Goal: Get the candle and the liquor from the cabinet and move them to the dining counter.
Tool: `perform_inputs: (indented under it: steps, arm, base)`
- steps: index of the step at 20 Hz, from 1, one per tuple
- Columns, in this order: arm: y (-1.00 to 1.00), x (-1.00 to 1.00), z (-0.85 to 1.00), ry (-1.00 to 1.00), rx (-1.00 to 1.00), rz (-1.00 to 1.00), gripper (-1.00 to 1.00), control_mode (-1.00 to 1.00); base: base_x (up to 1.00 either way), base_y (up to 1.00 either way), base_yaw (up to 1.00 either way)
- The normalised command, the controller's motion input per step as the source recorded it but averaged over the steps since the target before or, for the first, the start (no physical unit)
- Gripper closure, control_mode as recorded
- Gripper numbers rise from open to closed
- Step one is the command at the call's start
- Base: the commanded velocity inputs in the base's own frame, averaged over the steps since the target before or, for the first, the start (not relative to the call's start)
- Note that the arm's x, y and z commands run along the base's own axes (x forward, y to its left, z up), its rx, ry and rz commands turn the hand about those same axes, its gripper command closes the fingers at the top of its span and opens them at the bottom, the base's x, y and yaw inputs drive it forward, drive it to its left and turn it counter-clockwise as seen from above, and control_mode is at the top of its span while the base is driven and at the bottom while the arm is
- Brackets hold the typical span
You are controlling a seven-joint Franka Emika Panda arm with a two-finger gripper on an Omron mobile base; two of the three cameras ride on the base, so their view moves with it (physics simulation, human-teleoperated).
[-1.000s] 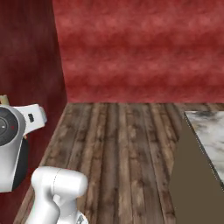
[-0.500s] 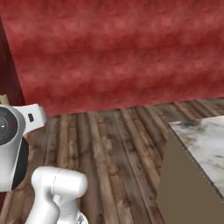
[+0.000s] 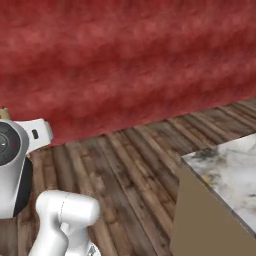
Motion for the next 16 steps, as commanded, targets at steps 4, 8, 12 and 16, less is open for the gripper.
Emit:
perform_inputs:
  steps: [4,8,12,16]
  arm:
    - [0.00,0.00,0.00,0.00,0.00,0.00,1.00,1.00]
    - [0.00,0.00,0.00,0.00,0.00,0.00,1.00,1.00]
    - [0.00,0.00,0.00,0.00,0.00,0.00,1.00,1.00]
    - [0.00,0.00,0.00,0.00,0.00,0.00,1.00,1.00]
  base:
    - [0.83,0.13,-0.45]
    - [0.84,0.19,-0.46]
    - [0.81,0.24,-0.47]
    - [0.70,0.33,-0.50]
